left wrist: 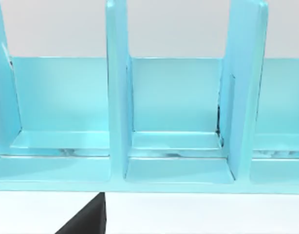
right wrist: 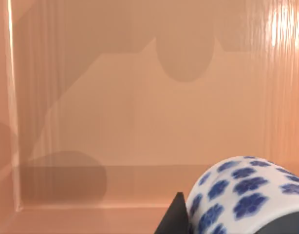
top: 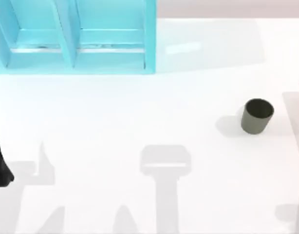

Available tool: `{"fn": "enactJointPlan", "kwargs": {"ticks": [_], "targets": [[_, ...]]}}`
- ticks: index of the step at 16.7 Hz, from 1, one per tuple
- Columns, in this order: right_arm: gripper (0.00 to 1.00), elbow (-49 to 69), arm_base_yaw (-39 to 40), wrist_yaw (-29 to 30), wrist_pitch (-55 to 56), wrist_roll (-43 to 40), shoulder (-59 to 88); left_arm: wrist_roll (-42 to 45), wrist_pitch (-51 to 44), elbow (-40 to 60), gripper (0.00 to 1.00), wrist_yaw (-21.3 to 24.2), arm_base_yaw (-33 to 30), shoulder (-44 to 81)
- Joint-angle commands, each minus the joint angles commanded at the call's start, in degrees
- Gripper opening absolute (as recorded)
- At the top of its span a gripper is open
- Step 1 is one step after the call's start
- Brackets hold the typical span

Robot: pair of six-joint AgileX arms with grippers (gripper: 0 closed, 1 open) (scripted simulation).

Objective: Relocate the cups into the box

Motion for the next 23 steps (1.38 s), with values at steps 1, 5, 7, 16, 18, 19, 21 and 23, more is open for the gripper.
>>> {"fn": "enactJointPlan", "kwargs": {"ticks": [1,5,7,16,18,19,21,23], "targets": [[0.00,-1.33,0.16,0.02,1.78,0.11,0.21,0.00,0.00,0.00,1.00,0.00,0.00,0.00],[0.00,-5.56,0.67,0.13,7.46,0.68,1.17,0.00,0.00,0.00,1.00,0.00,0.00,0.00],[0.00,-8.28,0.94,0.19,10.74,0.96,1.77,0.00,0.00,0.00,1.00,0.00,0.00,0.00],[0.30,-9.25,1.05,0.21,11.92,1.13,2.28,0.00,0.00,0.00,1.00,0.00,0.00,0.00],[0.45,-9.25,1.05,0.21,11.92,1.13,2.28,0.00,0.00,0.00,1.00,0.00,0.00,0.00],[0.53,-9.25,1.05,0.21,11.92,1.13,2.28,0.00,0.00,0.00,1.00,0.00,0.00,0.00],[0.68,-9.25,1.05,0.21,11.92,1.13,2.28,0.00,0.00,0.00,1.00,0.00,0.00,0.00],[0.83,-9.25,1.05,0.21,11.92,1.13,2.28,0.00,0.00,0.00,1.00,0.00,0.00,0.00]]}}
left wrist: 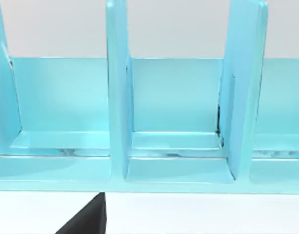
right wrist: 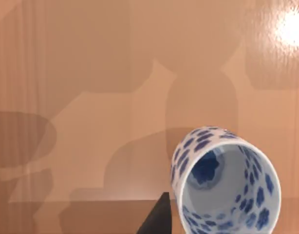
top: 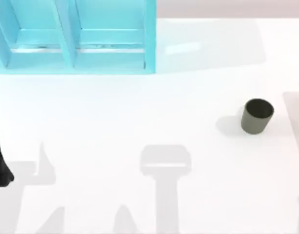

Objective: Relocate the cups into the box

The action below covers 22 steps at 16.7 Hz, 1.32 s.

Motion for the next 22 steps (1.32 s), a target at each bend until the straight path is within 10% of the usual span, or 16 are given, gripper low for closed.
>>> {"fn": "enactJointPlan", "kwargs": {"ticks": [3,22], "targets": [[1.00,0.00,0.00,0.00,0.00,0.00,0.00,0.00,0.00,0.00,1.00,0.00,0.00,0.00],[1.00,21.12,-0.46,-0.21,-20.95,-0.28,0.09,0.00,0.00,0.00,1.00,0.00,0.00,0.00]]}}
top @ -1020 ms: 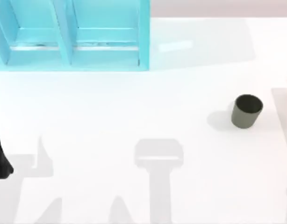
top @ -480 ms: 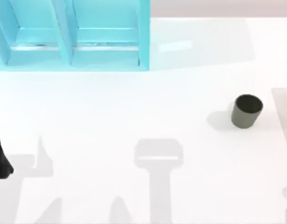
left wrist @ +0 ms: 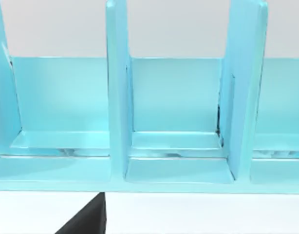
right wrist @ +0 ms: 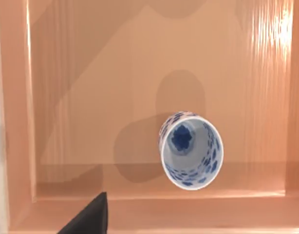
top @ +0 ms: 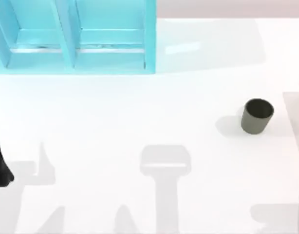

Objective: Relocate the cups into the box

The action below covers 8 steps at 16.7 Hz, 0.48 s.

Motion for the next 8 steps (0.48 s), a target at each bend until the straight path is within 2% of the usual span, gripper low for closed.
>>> {"fn": "enactJointPlan", "kwargs": {"ticks": [8], "targets": [[1.00,2.40,0.83,0.33,-1.88,0.63,0.77,0.00,0.00,0.00,1.00,0.00,0.00,0.00]]}}
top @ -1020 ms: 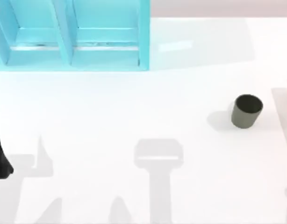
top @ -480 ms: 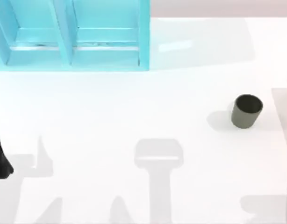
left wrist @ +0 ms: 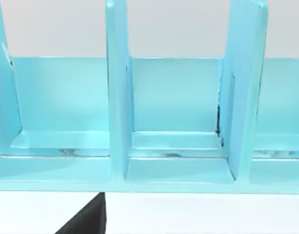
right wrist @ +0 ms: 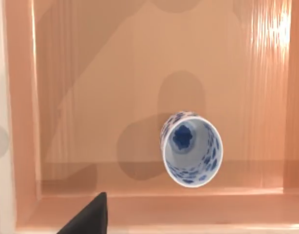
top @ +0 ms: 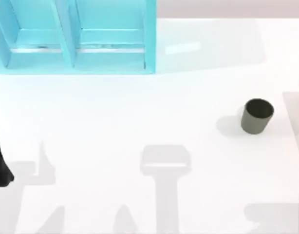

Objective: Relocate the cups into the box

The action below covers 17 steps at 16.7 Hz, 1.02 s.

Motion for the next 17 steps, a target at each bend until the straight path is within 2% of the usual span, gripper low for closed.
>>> {"fn": "enactJointPlan", "kwargs": {"ticks": [4,12,14,17], "targets": [[1.00,7.57,8.84,1.99,-1.55,8.46,8.20,0.00,0.00,0.00,1.00,0.00,0.00,0.00],[1.00,29.09,42.90,6.20,-4.03,41.20,34.75,0.00,0.00,0.00,1.00,0.00,0.00,0.00],[1.00,32.34,47.44,7.06,-4.36,45.72,39.59,0.00,0.00,0.00,1.00,0.00,0.00,0.00],[1.00,34.70,49.74,7.83,-4.50,49.07,43.72,0.00,0.00,0.00,1.00,0.00,0.00,0.00]]}}
